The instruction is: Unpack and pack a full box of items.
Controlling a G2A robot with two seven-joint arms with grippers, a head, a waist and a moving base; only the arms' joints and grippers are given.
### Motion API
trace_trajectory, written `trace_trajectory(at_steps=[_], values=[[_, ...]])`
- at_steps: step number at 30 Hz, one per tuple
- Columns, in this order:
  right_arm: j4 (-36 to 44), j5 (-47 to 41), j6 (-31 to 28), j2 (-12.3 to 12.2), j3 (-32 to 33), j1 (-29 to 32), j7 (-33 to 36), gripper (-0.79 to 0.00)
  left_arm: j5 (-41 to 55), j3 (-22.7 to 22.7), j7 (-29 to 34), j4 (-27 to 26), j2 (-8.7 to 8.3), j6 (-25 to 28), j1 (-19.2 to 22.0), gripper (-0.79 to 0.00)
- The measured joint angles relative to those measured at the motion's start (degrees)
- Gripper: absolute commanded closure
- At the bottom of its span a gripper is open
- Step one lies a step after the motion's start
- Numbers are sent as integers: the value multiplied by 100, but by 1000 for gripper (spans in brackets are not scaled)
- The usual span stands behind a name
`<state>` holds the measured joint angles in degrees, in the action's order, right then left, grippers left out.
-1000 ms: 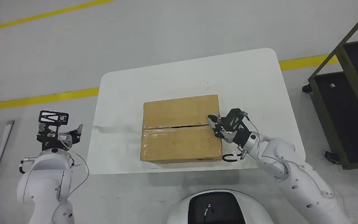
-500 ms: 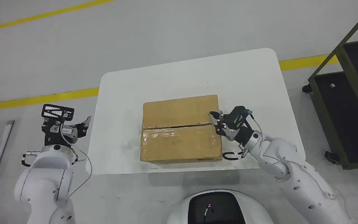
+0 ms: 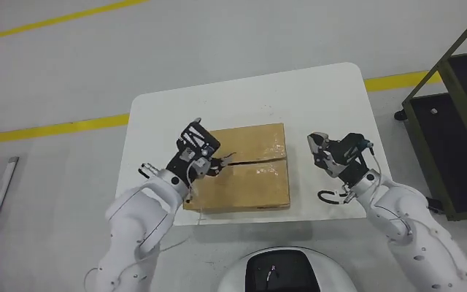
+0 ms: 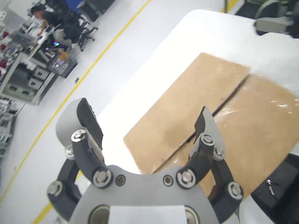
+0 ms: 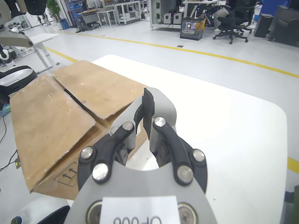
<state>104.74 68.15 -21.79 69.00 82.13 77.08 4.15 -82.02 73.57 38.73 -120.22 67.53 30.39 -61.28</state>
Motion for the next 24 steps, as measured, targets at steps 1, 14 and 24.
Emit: trace_trajectory(at_steps=[1, 14, 24], values=[[18, -3, 12, -7, 56, 53, -11, -65, -71, -155, 24, 45, 9, 51, 47, -785], [141, -27, 86, -63, 476, 558, -103, -83, -1614, -1436, 238, 767, 71, 740, 698, -785], [225, -85, 119, -80, 586, 703, -129, -89, -2477, -1602, 305, 1209, 63, 1194, 1002, -785]])
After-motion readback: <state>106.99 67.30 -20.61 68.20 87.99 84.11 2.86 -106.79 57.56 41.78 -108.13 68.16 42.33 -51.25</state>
